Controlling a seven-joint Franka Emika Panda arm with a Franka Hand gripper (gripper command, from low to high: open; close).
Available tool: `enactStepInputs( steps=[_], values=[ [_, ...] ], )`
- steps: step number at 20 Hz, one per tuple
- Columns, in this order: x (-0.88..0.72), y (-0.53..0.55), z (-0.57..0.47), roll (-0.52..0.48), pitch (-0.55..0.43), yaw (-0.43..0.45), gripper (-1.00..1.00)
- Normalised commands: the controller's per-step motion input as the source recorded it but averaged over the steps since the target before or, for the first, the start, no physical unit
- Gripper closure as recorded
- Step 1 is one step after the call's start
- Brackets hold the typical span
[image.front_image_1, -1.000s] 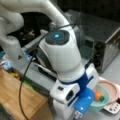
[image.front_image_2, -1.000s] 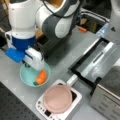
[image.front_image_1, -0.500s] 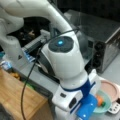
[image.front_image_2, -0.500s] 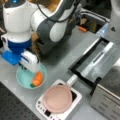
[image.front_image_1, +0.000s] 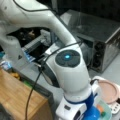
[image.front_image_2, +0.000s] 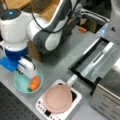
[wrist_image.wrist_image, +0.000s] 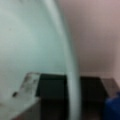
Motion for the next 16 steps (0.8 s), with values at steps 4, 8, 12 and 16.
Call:
enactStepInputs(
  steps=[4,8,12,16],
  values=[
    [0.39,-0.19,0.18,-0.184,0.267,0.108,1.0],
    [0.38,-0.2,0.11,-0.199,0.267,0.142,1.0],
    [0.37,-0.18,0.06,-0.216,0.243,0.172,1.0],
    [0.34,-0.11,0.08,-0.216,0.23,0.183,1.0]
  ],
)
